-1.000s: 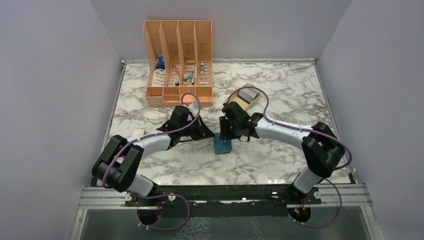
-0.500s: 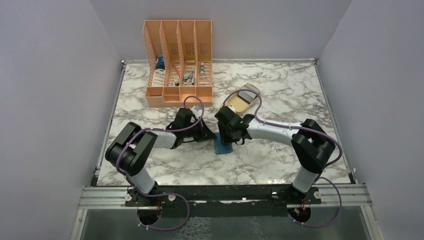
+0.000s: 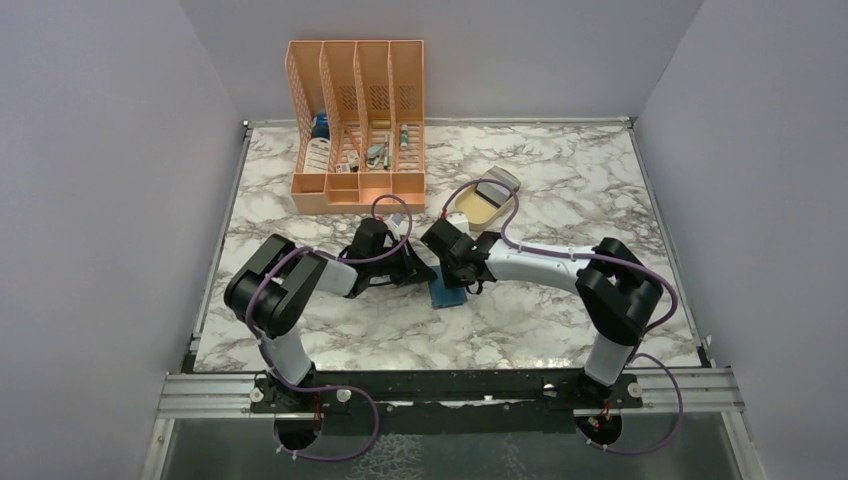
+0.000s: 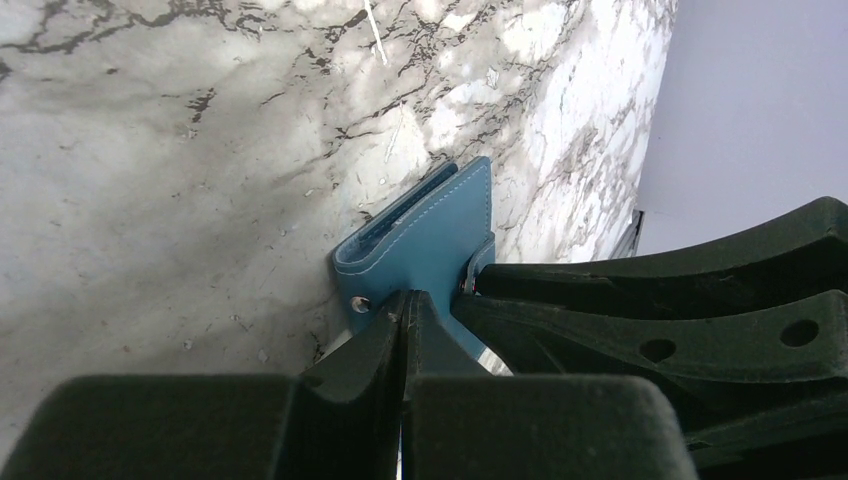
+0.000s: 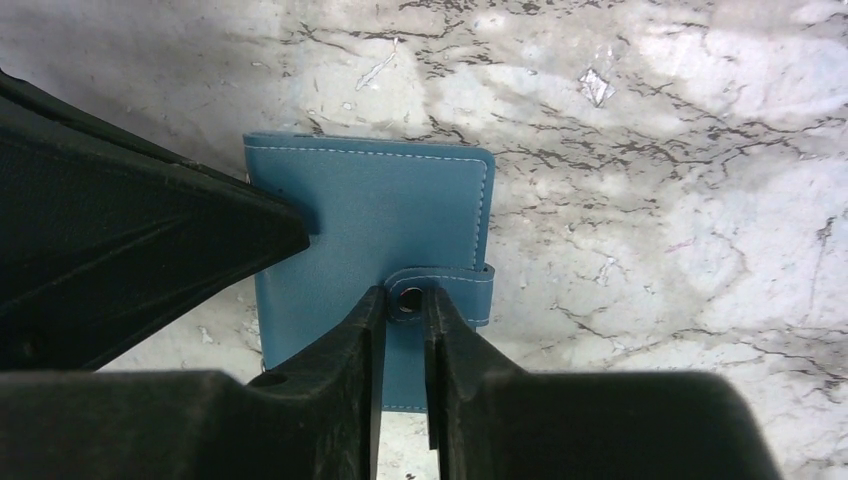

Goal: Put the credit cards into the card holder
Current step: Move the card holder to the center of the board, then open the card holder at the center of the board.

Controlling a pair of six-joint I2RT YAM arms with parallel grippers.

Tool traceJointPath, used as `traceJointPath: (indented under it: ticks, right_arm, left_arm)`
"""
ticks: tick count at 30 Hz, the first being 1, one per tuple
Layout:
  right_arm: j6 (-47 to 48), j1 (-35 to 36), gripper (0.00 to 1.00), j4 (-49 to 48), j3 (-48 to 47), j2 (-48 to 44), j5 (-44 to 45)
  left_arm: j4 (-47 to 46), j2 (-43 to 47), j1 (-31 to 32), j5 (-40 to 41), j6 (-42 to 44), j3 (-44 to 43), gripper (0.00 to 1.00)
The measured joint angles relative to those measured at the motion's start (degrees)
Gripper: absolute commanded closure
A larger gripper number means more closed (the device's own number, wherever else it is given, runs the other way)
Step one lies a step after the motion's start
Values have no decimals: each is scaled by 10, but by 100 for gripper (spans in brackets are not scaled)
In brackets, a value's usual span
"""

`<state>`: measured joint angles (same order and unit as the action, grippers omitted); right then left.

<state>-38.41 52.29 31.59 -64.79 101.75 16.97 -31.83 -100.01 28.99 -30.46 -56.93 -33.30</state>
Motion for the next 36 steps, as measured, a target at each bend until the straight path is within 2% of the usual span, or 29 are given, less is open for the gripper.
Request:
traceJointPath:
  ticks: [7,19,26,32,36]
  right_arm:
    - [-1,3,99,1,0,-2,16]
    - [-1,2,99,1,24,-39,41]
    - [-3,2,99,-12,59,-101,35]
    - [-8,2,99,-34,74,-177,16]
    - [-16,2,99,-57,80,-216,-5]
  left_arm:
    - [-11,-2,0,0,0,3,100]
    - [-11,-3,0,0,5,5,100]
    - [23,20,0,2,13,4,71]
    - [186,96,2,59,60,-42,47]
    - [288,156,2,116,98,-86,39]
